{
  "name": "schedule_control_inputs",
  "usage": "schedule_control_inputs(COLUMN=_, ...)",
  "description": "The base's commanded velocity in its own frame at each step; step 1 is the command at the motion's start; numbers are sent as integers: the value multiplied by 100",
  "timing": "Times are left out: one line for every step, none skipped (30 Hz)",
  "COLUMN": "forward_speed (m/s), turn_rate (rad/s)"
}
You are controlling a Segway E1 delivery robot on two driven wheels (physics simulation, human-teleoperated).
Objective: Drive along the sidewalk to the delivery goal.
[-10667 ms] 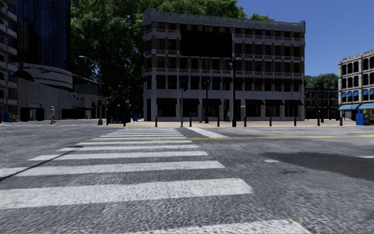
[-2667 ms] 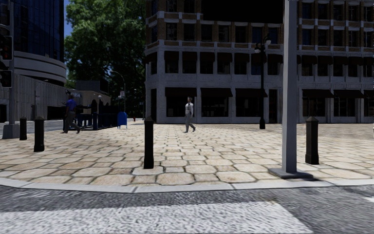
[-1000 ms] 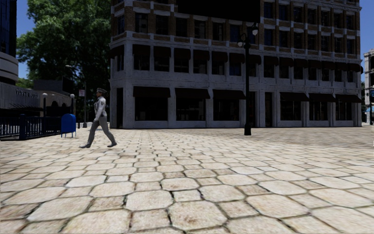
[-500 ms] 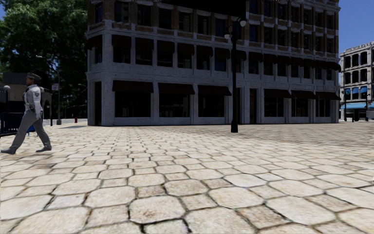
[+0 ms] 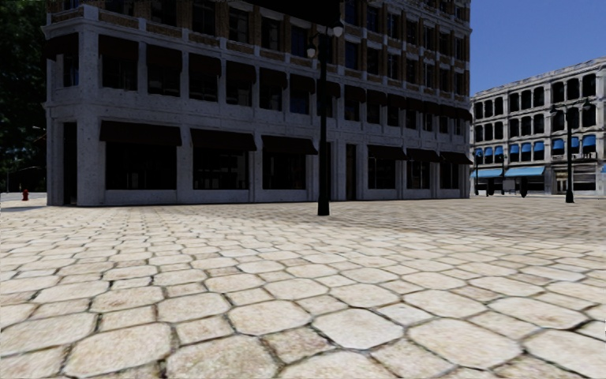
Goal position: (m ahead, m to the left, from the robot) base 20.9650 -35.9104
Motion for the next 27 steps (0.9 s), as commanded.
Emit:
schedule_control_inputs(forward_speed=141, turn_rate=-53)
schedule_control_inputs(forward_speed=141, turn_rate=-53)
schedule_control_inputs(forward_speed=141, turn_rate=-53)
schedule_control_inputs(forward_speed=141, turn_rate=-53)
schedule_control_inputs(forward_speed=141, turn_rate=-53)
schedule_control_inputs(forward_speed=141, turn_rate=-53)
schedule_control_inputs(forward_speed=141, turn_rate=-53)
schedule_control_inputs(forward_speed=141, turn_rate=-53)
schedule_control_inputs(forward_speed=141, turn_rate=-53)
schedule_control_inputs(forward_speed=141, turn_rate=-53)
schedule_control_inputs(forward_speed=141, turn_rate=-53)
schedule_control_inputs(forward_speed=141, turn_rate=-53)
schedule_control_inputs(forward_speed=141, turn_rate=-53)
schedule_control_inputs(forward_speed=141, turn_rate=-53)
schedule_control_inputs(forward_speed=141, turn_rate=-53)
schedule_control_inputs(forward_speed=141, turn_rate=-53)
schedule_control_inputs(forward_speed=141, turn_rate=-53)
schedule_control_inputs(forward_speed=141, turn_rate=-53)
schedule_control_inputs(forward_speed=141, turn_rate=-53)
schedule_control_inputs(forward_speed=141, turn_rate=-53)
schedule_control_inputs(forward_speed=141, turn_rate=-53)
schedule_control_inputs(forward_speed=141, turn_rate=-53)
schedule_control_inputs(forward_speed=141, turn_rate=-53)
schedule_control_inputs(forward_speed=141, turn_rate=-53)
schedule_control_inputs(forward_speed=141, turn_rate=-53)
schedule_control_inputs(forward_speed=141, turn_rate=-53)
schedule_control_inputs(forward_speed=141, turn_rate=-53)
